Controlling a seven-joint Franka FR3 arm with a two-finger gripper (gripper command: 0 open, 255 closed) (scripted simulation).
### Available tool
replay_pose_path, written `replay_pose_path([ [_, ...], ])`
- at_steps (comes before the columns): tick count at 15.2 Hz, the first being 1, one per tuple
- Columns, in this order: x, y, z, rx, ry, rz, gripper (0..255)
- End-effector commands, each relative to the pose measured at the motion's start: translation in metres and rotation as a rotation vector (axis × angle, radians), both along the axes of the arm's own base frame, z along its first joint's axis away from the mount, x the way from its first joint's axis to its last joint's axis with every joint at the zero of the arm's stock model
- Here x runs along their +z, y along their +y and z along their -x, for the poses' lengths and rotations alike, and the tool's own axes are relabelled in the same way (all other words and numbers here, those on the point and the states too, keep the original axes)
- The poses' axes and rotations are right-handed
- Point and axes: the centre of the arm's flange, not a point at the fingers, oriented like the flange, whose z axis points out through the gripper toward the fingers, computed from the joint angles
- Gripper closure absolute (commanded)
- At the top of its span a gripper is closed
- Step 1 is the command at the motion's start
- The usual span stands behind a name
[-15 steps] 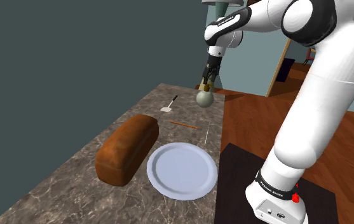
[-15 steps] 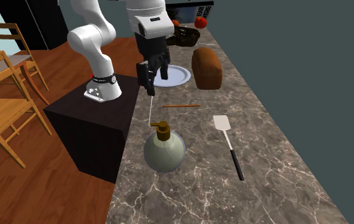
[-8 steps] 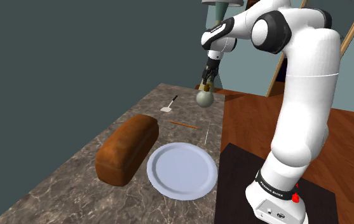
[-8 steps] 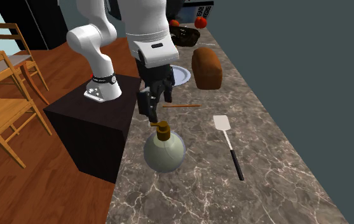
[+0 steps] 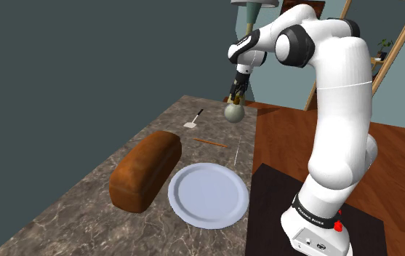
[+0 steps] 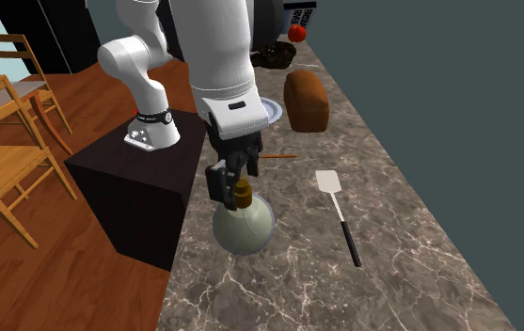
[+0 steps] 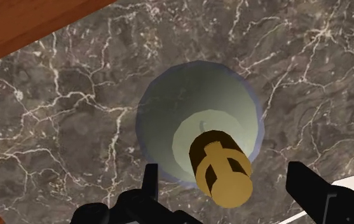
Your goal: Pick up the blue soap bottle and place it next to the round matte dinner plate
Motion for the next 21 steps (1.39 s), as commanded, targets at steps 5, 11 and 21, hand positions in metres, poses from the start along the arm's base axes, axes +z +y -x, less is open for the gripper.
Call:
replay_pose_path([
  [5, -0.014, 0.0, 0.0, 0.0, 0.0, 0.0, 0],
  [11, -0.014, 0.0, 0.0, 0.0, 0.0, 0.0, 255],
  [21, -0.003, 0.0, 0.0, 0.0, 0.0, 0.0, 255],
])
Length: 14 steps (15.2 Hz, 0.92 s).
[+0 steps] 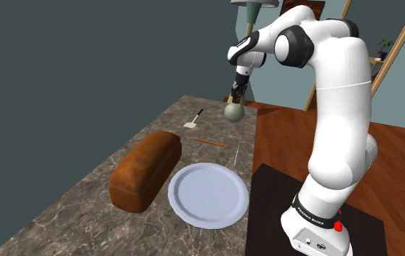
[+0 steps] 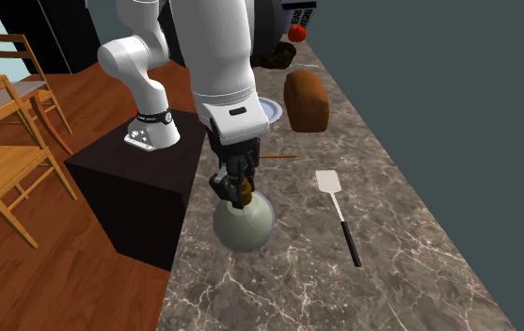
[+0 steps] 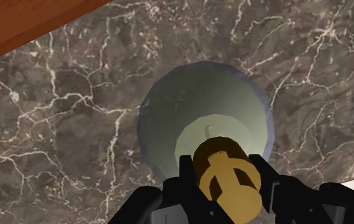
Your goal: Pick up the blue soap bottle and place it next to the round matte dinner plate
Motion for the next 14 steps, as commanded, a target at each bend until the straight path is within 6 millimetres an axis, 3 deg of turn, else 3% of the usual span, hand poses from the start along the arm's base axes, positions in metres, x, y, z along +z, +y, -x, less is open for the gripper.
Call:
replay_pose_path([
  [1, 0.01, 0.0, 0.0, 0.0, 0.0, 0.0, 255],
  [14, 0.078, 0.0, 0.0, 0.0, 0.0, 0.0, 255],
])
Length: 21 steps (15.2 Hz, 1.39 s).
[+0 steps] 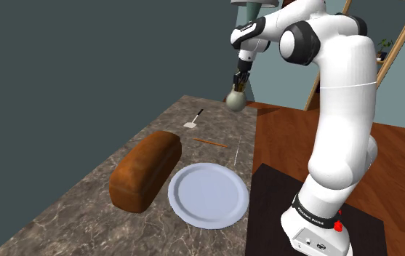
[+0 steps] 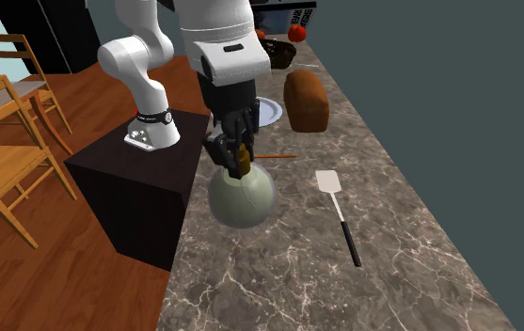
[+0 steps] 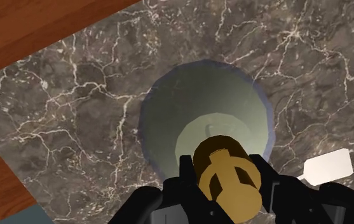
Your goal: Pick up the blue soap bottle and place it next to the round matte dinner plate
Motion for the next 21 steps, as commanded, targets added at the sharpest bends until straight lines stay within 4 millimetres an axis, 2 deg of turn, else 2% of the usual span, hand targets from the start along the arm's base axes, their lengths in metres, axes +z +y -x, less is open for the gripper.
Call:
replay_pose_path([
  [1, 0.01, 0.0, 0.0, 0.0, 0.0, 0.0, 255],
  [21, 0.115, 0.0, 0.0, 0.0, 0.0, 0.0, 255],
])
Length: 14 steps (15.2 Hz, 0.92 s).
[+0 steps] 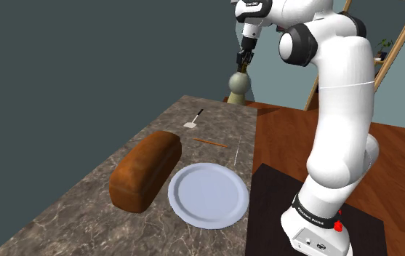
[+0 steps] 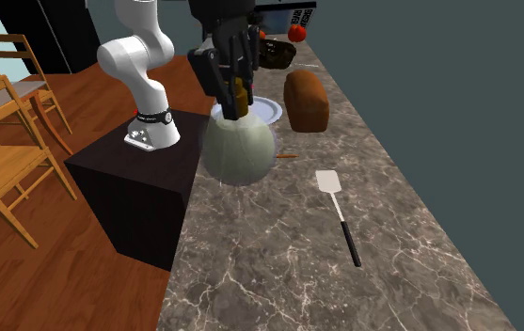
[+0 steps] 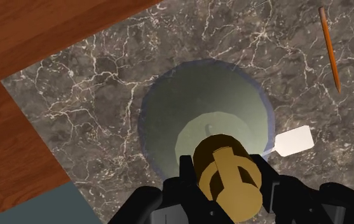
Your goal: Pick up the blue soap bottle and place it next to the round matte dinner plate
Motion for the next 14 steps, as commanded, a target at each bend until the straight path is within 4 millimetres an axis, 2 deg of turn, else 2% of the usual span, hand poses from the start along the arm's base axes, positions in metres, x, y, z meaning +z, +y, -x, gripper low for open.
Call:
replay_pose_path([
  [1, 0.011, 0.001, 0.001, 0.0, 0.0, 0.0, 255],
  [9, 0.05, 0.001, 0.001, 0.0, 0.0, 0.0, 255],
  [14, 0.05, 0.066, 0.015, 0.0, 0.0, 0.0, 255],
])
